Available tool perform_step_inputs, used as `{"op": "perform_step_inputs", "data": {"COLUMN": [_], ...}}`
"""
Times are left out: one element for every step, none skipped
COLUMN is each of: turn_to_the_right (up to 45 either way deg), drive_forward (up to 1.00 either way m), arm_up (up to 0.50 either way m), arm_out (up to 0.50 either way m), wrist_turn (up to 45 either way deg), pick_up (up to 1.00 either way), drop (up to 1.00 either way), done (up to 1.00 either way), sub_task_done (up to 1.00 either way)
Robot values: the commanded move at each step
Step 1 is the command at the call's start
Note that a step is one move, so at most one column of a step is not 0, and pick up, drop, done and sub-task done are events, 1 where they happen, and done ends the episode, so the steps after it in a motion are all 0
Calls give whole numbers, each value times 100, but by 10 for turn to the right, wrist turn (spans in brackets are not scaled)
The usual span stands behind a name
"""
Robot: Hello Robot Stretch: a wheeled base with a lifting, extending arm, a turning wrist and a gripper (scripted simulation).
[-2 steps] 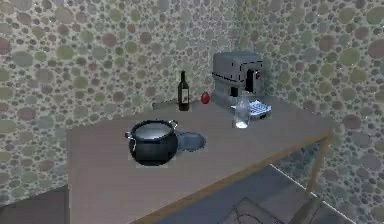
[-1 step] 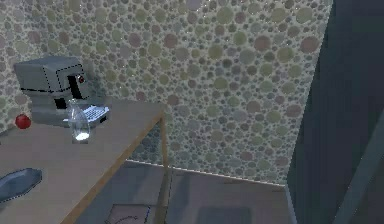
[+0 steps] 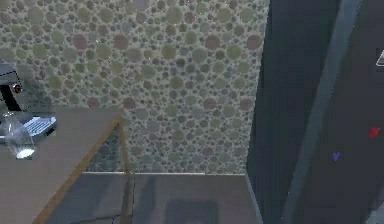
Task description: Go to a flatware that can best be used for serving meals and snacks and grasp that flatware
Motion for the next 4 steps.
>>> {"op": "perform_step_inputs", "data": {"turn_to_the_right": [0,-270,0,-450], "drive_forward": [85,0,40,0], "arm_up": [0,0,0,0], "arm_out": [0,0,0,0], "wrist_turn": [0,0,0,0], "pick_up": [0,0,0,0], "drop": [0,0,0,0], "done": [0,0,0,0], "sub_task_done": [0,0,0,0]}}
